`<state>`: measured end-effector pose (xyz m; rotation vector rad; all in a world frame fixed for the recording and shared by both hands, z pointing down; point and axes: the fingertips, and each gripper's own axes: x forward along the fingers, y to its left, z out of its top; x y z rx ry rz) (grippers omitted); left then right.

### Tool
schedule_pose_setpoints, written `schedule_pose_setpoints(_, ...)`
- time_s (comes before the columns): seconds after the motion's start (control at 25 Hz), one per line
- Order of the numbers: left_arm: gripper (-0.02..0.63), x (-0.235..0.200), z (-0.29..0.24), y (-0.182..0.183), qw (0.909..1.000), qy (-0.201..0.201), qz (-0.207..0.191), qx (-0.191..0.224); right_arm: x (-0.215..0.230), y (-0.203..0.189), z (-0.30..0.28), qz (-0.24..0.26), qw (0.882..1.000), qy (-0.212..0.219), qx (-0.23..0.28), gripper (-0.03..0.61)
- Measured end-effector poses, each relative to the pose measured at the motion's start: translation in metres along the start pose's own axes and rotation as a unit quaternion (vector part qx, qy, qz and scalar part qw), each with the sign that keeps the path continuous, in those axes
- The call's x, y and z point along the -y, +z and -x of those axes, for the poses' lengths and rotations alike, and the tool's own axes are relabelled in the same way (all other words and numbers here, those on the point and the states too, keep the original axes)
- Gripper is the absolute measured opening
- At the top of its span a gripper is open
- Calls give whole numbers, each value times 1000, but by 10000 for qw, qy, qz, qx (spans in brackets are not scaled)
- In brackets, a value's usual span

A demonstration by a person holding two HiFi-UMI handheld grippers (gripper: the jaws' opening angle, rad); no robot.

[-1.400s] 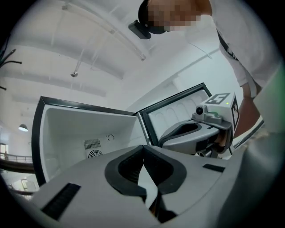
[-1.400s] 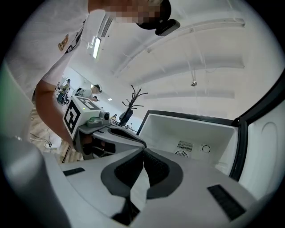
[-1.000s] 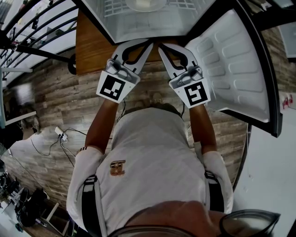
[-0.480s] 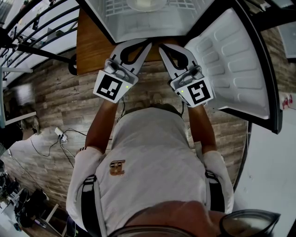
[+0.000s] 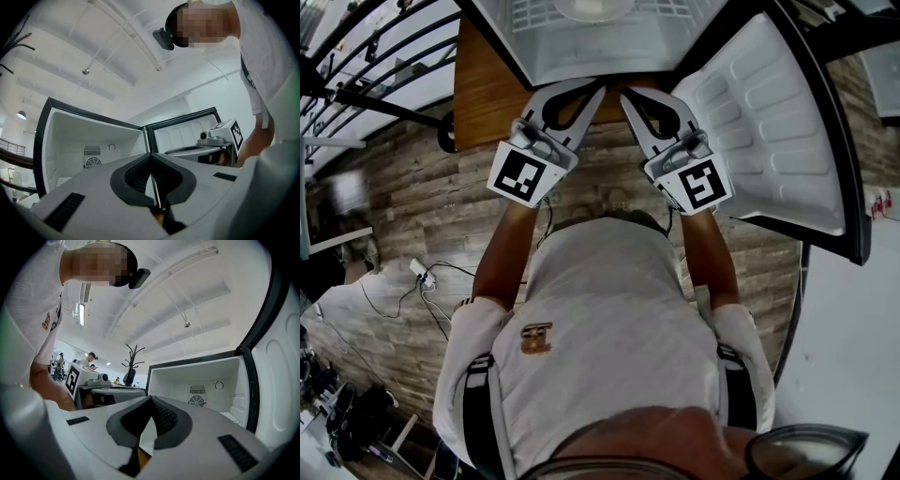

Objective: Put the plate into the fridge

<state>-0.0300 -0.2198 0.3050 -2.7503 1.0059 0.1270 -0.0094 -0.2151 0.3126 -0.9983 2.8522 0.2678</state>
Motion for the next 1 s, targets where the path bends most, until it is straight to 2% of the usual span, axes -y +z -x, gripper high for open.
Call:
schedule_pose_setpoints(0.16, 18, 0, 2, -2, 10000, 3, 14, -31, -2, -9, 2, 31, 9997, 52, -232, 32)
schedule_pose_setpoints(1.0, 18, -3, -4, -6, 10000, 0, -19, -73, 5, -9, -2, 29, 9999, 31, -115, 32)
